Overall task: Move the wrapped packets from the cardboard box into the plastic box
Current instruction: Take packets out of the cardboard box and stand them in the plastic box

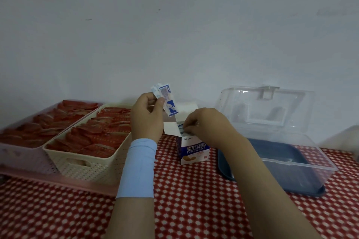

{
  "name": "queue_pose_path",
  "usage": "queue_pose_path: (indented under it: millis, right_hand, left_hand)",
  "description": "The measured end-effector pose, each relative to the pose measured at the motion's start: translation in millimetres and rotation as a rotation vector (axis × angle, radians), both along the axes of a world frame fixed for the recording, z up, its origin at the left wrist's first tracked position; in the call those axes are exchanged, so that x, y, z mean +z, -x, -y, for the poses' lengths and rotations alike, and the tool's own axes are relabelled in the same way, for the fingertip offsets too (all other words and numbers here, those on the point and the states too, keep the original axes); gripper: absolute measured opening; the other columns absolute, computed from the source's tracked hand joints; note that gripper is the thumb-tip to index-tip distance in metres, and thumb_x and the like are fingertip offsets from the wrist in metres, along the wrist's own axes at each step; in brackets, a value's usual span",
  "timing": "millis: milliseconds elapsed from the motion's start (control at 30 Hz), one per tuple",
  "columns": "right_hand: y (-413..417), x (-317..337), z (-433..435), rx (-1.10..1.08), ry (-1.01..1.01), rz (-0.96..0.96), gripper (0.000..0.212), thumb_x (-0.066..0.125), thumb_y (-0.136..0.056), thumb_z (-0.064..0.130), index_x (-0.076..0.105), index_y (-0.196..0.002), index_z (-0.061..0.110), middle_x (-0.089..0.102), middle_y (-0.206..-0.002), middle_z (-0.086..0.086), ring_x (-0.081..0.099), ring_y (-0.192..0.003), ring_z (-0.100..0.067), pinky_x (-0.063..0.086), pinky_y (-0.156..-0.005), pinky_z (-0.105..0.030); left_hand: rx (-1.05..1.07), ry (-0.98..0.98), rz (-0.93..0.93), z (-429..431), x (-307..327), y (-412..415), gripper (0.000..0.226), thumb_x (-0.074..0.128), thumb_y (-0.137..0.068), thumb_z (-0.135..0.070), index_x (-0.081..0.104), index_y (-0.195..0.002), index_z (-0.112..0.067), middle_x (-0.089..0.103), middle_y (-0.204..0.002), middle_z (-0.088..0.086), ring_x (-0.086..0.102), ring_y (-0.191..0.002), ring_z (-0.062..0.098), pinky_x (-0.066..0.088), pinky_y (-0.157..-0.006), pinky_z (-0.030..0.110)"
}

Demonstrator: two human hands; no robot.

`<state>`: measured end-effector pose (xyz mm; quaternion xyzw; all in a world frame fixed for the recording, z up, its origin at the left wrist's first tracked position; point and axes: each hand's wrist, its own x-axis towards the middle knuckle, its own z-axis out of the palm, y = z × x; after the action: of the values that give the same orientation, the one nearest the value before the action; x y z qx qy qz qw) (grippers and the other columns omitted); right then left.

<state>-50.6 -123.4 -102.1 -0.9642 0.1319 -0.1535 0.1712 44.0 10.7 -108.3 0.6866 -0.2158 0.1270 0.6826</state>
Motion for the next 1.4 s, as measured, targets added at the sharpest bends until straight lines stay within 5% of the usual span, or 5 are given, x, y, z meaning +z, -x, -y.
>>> queue_pose_path:
  millis: [367, 633, 733, 1000, 1400]
  right_hand:
    - [-8, 2, -6, 0.004, 0.312, -0.088, 0.016, 0.059, -0.096, 0.039, 0.074, -0.101, 0.039, 0.066, -0.105, 0.011, 0.057, -0.101, -0.015, 0.036, -0.092, -0.036]
    - [9, 9, 4, 0.036, -0.289, 0.188, 0.015, 0.063, -0.096, 0.025, 0.062, -0.109, 0.033, 0.067, -0.096, 0.014, 0.064, -0.089, -0.005, 0.055, -0.074, -0.022]
    - [7, 6, 2, 0.053, -0.255, 0.082, 0.030, 0.067, -0.093, 0.022, 0.067, -0.122, 0.028, 0.070, -0.101, 0.010, 0.065, -0.089, -0.006, 0.054, -0.076, -0.020]
    - [37, 44, 6, 0.129, -0.398, 0.425, 0.014, 0.070, -0.090, 0.010, 0.073, -0.086, 0.023, 0.069, -0.075, 0.017, 0.061, -0.065, 0.007, 0.045, -0.063, -0.006]
    - [48, 43, 9, 0.140, -0.542, 0.386, 0.006, 0.077, -0.085, 0.011, 0.073, -0.087, 0.014, 0.076, -0.094, 0.004, 0.073, -0.078, -0.013, 0.058, -0.066, -0.027]
  left_hand:
    - [0.010, -0.086, -0.014, 11, -9, 5, 0.010, 0.061, -0.094, -0.022, 0.062, -0.087, -0.029, 0.071, -0.092, -0.007, 0.072, -0.078, 0.017, 0.062, -0.069, 0.042]
    - [0.077, -0.037, -0.021, 8, -7, 6, 0.005, 0.060, -0.096, -0.021, 0.063, -0.093, -0.022, 0.071, -0.095, -0.005, 0.070, -0.077, 0.008, 0.057, -0.059, 0.020]
    - [0.025, -0.049, -0.025, 9, -8, 5, 0.010, 0.061, -0.096, -0.021, 0.062, -0.089, -0.028, 0.072, -0.092, -0.007, 0.072, -0.080, 0.011, 0.062, -0.067, 0.034]
    - [-0.051, -0.129, 0.057, 4, 2, 9, 0.008, 0.063, -0.094, -0.020, 0.067, -0.091, -0.026, 0.073, -0.088, -0.008, 0.071, -0.079, 0.014, 0.061, -0.073, 0.043]
    - [-0.763, -0.011, -0.429, 7, 15, 35, 0.026, 0.058, -0.098, -0.018, 0.068, -0.120, -0.009, 0.073, -0.109, 0.016, 0.067, -0.099, 0.035, 0.054, -0.083, 0.043]
